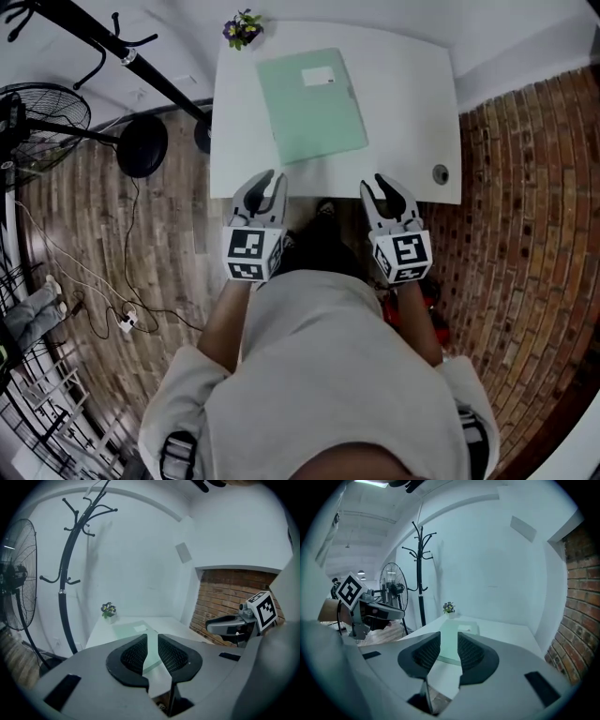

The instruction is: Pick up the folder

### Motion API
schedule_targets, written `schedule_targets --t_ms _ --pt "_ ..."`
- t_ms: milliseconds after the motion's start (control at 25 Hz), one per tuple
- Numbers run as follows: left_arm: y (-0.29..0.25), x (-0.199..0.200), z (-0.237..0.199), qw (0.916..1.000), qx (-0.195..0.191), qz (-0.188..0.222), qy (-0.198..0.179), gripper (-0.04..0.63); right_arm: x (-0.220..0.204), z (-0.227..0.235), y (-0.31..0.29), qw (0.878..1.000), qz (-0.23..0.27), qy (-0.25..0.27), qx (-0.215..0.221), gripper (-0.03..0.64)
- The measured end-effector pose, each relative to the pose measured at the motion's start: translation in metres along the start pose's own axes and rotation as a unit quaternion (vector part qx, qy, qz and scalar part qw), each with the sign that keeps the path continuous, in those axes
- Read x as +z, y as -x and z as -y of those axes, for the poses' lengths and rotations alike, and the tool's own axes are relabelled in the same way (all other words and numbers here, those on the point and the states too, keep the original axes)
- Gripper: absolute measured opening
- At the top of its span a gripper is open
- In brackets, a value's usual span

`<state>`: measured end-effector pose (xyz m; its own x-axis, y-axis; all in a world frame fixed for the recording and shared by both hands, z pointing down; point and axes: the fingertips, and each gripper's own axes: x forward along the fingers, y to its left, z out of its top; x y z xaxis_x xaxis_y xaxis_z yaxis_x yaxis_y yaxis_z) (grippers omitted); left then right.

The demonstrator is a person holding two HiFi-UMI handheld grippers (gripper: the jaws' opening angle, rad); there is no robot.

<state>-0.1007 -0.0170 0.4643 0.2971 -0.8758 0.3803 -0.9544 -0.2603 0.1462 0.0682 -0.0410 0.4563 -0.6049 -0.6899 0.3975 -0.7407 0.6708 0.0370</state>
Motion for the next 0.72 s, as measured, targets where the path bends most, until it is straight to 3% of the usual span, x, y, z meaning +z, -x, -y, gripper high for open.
schedule_targets --t_ms 360,720 --pt "-0.057 -0.002 -0.016 0.9973 0.046 -0.044 0.038 0.064 -0.002 0.053 -0.052 0.998 -0.021 0.001 0.053 0.122" --pt "-0.082 -0.008 -0.028 0.9908 0.102 -0.076 0.045 0.064 -0.013 0.086 -0.091 0.993 -0.036 0.008 0.116 0.133"
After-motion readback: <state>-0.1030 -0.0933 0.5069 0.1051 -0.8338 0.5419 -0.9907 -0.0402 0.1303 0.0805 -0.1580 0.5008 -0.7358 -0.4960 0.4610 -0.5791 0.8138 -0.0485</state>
